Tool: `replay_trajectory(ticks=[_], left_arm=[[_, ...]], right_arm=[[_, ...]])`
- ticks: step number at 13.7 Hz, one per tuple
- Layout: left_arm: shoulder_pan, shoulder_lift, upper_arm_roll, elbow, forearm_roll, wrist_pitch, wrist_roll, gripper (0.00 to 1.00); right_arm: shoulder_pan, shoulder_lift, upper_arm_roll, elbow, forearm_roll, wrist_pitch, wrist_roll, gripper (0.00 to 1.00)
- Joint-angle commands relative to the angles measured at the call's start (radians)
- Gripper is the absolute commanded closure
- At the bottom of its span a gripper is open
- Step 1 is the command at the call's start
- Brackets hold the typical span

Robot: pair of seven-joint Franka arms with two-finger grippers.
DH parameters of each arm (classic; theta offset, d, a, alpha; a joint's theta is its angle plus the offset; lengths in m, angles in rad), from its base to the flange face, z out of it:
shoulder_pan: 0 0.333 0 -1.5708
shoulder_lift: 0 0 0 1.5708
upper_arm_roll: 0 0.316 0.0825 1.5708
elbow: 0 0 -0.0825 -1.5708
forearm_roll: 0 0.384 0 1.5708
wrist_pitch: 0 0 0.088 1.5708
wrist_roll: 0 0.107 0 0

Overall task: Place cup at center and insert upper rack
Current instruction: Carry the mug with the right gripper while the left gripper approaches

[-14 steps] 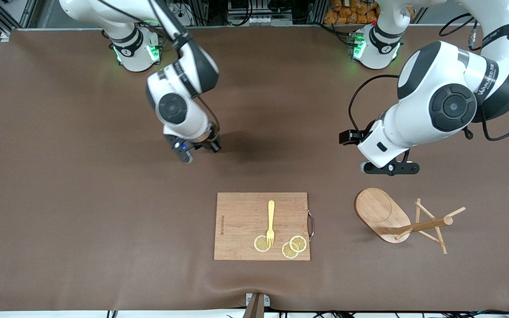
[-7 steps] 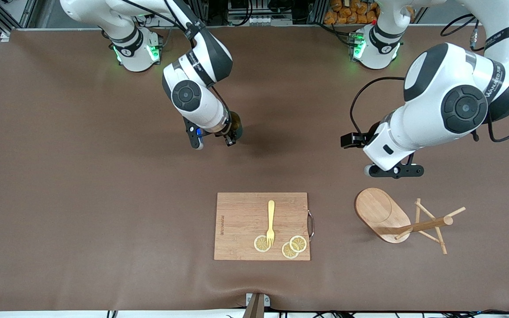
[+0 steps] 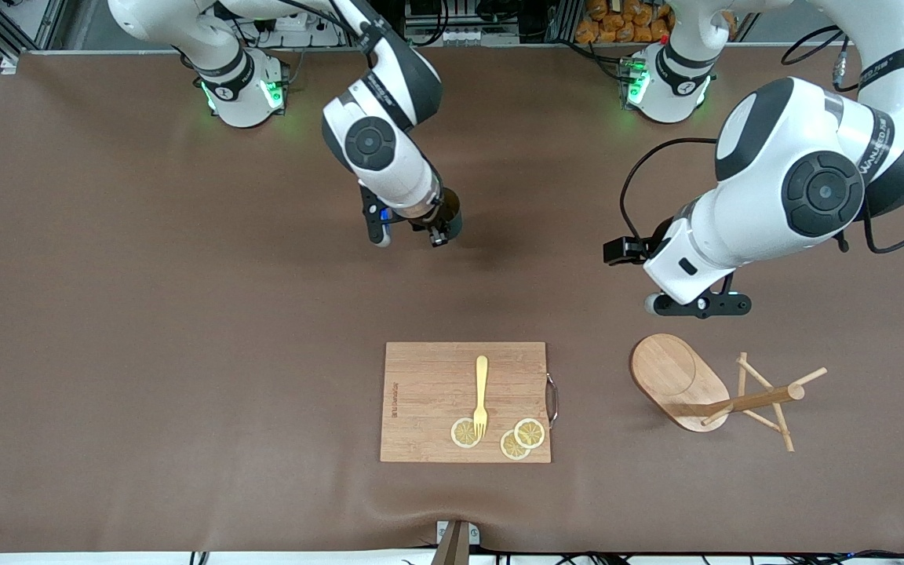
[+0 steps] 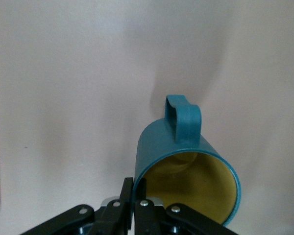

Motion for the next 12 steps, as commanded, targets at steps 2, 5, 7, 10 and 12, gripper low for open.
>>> replay_trajectory(ticks=[2, 5, 7, 10, 12], left_arm=[[0.002, 0.010, 0.000, 0.020, -0.017, 0.005, -0.010, 0.00], [0.000, 0.011, -0.002, 0.020, -0.017, 0.003, -0.010, 0.00], [0.000, 0.010, -0.002, 0.020, -0.017, 0.005, -0.010, 0.00], [-0.012, 0.011, 0.000, 0.020, -0.017, 0.005, -0.011, 0.00], [-0.010, 0.010, 0.000, 0.020, -0.017, 0.005, -0.011, 0.00]], right_arm=[[0.066, 0.083, -0.011, 0.016, -0.022, 0.114, 0.128, 1.00], [0.083, 0.095, -0.011, 0.014, -0.027, 0.145, 0.137, 1.00], [0.085, 0.103, -0.011, 0.014, -0.026, 0.148, 0.137, 1.00], [0.096, 0.104, -0.011, 0.017, -0.027, 0.150, 0.162, 1.00], [0.114, 0.109, -0.014, 0.014, -0.032, 0.160, 0.171, 1.00]])
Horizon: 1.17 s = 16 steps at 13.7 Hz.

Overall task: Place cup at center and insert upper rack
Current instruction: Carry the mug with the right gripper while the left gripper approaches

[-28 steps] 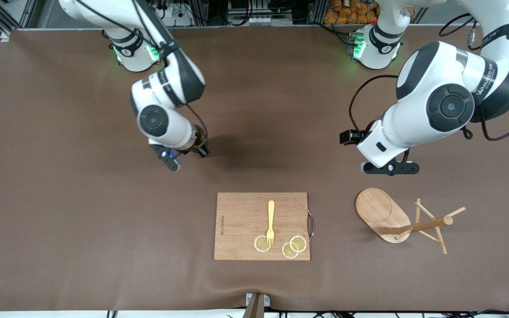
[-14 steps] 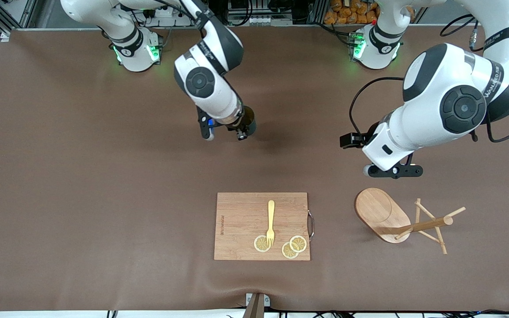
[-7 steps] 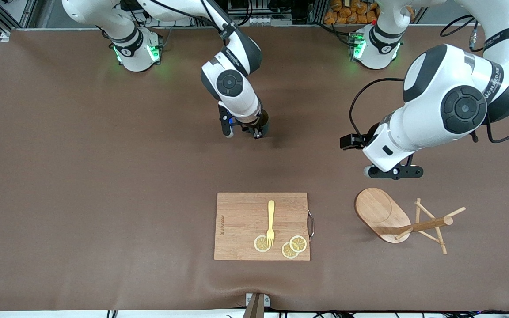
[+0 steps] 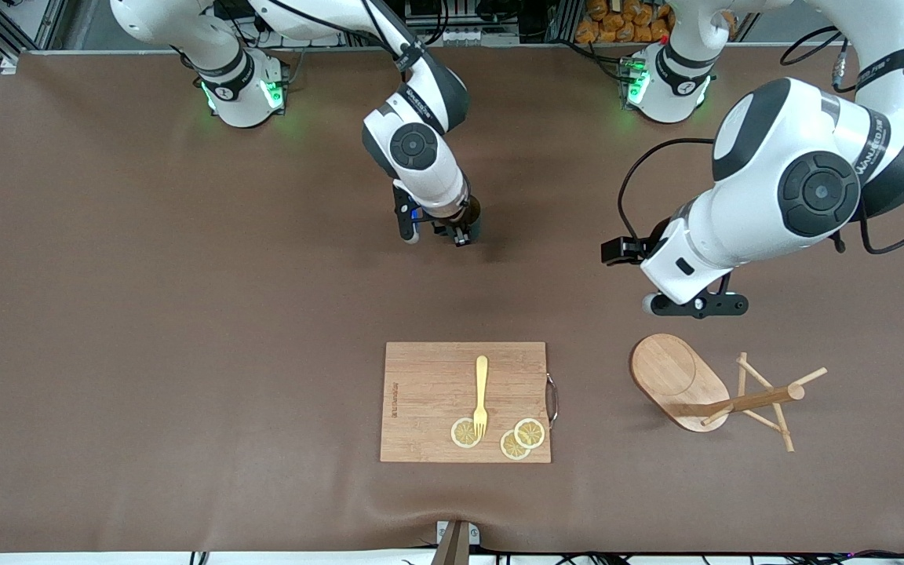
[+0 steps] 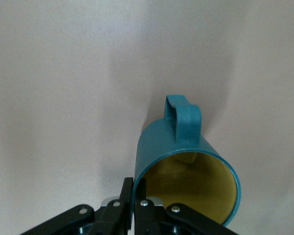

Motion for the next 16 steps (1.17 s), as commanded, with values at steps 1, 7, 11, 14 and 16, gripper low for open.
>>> replay_trajectory(ticks=[1, 7, 11, 14, 16], left_arm=[[-0.003, 0.010, 0.001, 0.020, -0.017, 0.002, -0.011, 0.00], [-0.003, 0.010, -0.001, 0.020, -0.017, 0.002, -0.011, 0.00], [-0.003, 0.010, -0.001, 0.020, -0.017, 0.002, -0.011, 0.00], [-0.003, 0.010, -0.001, 0.021, -0.018, 0.002, -0.039, 0.00], [-0.005, 0.016, -0.001, 0.021, -0.033, 0.004, -0.088, 0.00]], right_arm=[[0.037, 0.016, -0.013, 0.008, -0.030, 0.037, 0.081, 1.00], [0.040, 0.028, -0.013, 0.011, -0.039, 0.051, 0.080, 0.68], [0.032, 0.026, -0.013, 0.011, -0.053, 0.041, 0.081, 0.06], [0.012, 0.013, -0.013, 0.011, -0.053, 0.014, 0.077, 0.04], [0.005, -0.021, -0.037, 0.012, -0.053, -0.060, 0.057, 0.04]])
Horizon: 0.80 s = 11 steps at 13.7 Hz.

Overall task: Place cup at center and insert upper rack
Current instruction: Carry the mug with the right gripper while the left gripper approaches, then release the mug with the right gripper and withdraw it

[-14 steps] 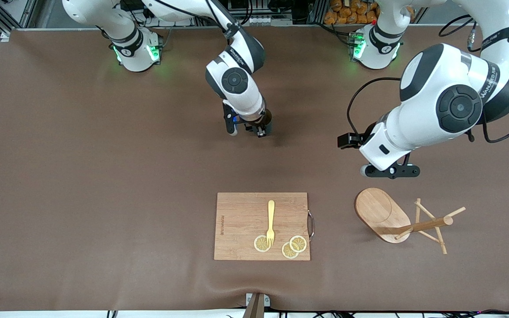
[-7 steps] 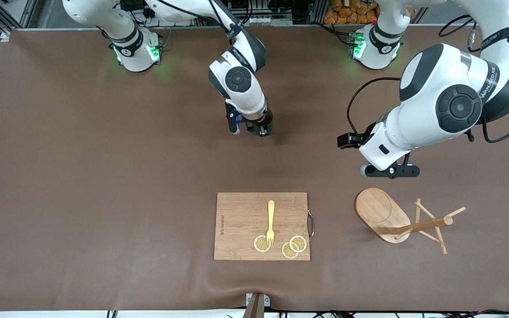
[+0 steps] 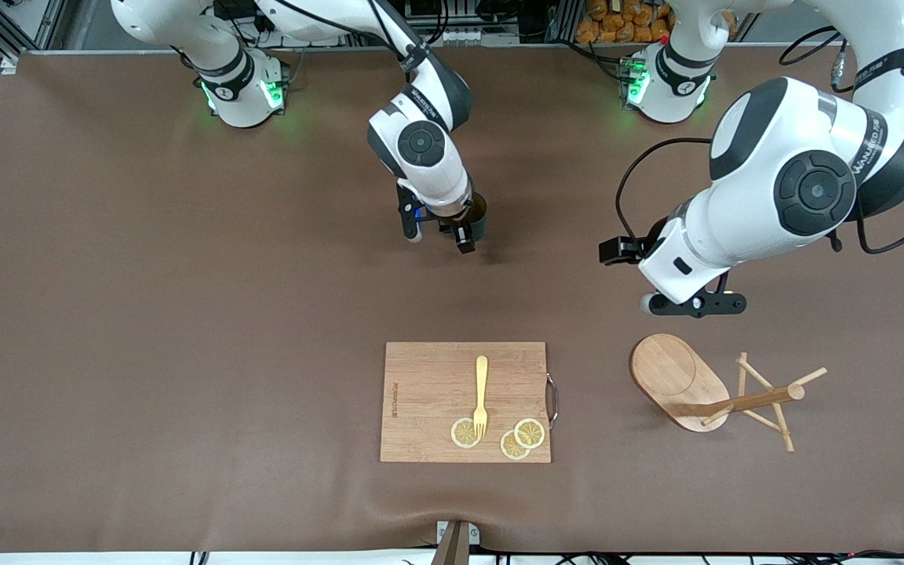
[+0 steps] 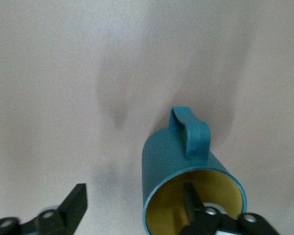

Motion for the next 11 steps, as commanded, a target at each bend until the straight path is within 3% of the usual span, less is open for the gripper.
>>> replay_trajectory(ticks=[1, 6, 11], left_arm=[[-0.004, 0.017, 0.000, 0.021, -0.036, 0.008, -0.067, 0.00], [-0.030, 0.030, -0.005, 0.023, -0.037, 0.053, -0.199, 0.00], [-0.108, 0.051, -0.003, 0.021, -0.033, 0.103, -0.328, 0.00]], right_arm=[[-0.030, -0.056, -0.017, 0.006, -0.023, -0.102, 0.002, 0.04], [-0.103, -0.123, -0.017, 0.021, -0.020, -0.238, -0.062, 0.04], [-0.258, -0.231, -0.042, 0.035, -0.016, -0.398, -0.411, 0.00]])
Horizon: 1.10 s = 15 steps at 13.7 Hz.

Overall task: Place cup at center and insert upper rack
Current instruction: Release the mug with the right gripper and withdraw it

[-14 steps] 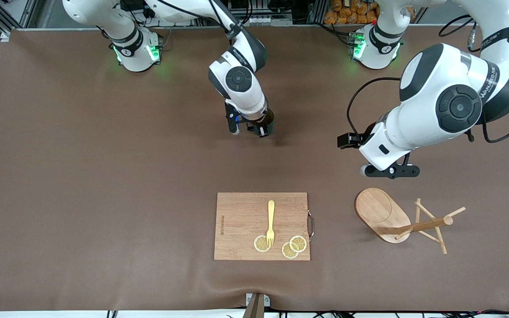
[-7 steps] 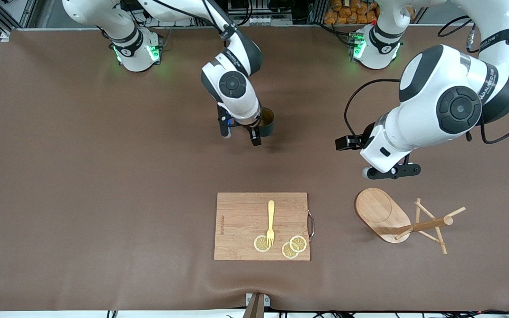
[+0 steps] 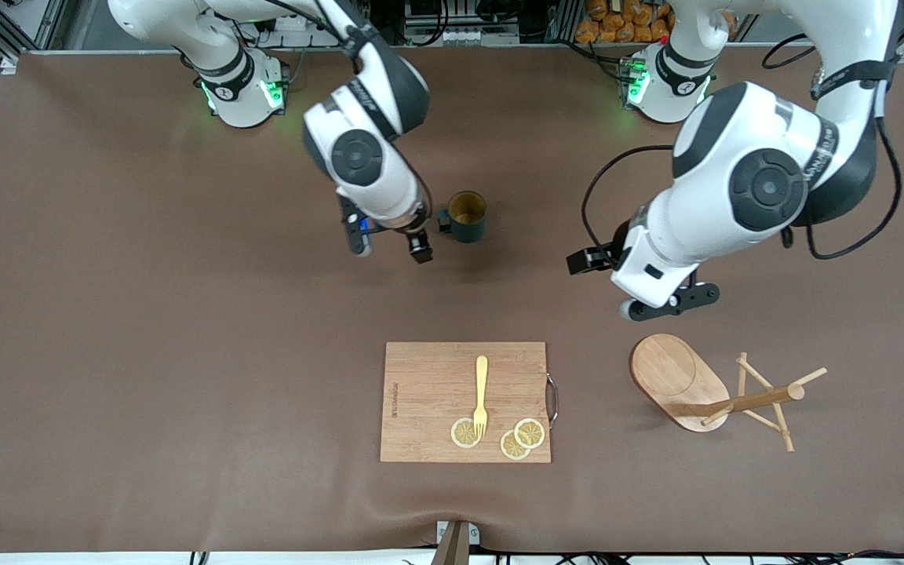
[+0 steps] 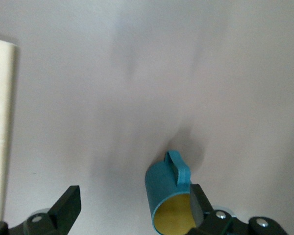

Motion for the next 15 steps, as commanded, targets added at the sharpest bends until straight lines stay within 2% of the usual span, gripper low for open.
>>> replay_trajectory(ticks=[1, 7, 10, 13, 15], left_arm=[[-0.062, 0.029, 0.005, 0.021, -0.007, 0.033, -0.082, 0.00], [-0.219, 0.089, 0.012, 0.023, 0.004, 0.162, -0.367, 0.00], [-0.294, 0.106, 0.014, 0.021, 0.047, 0.176, -0.476, 0.00], [-0.351, 0.141, 0.014, 0.021, 0.071, 0.188, -0.619, 0.00], [-0.391, 0.164, 0.015, 0.023, 0.100, 0.191, -0.709, 0.00]], right_arm=[[-0.110, -0.067, 0.002, 0.003, -0.003, -0.089, -0.204, 0.00], [-0.362, -0.101, -0.021, 0.042, -0.006, -0.245, -0.669, 0.00], [-0.487, -0.107, -0.026, 0.111, -0.012, -0.372, -0.905, 0.00], [-0.558, -0.109, -0.029, 0.167, -0.119, -0.439, -1.092, 0.00], [-0.615, -0.116, -0.028, 0.185, -0.128, -0.485, -1.203, 0.00]])
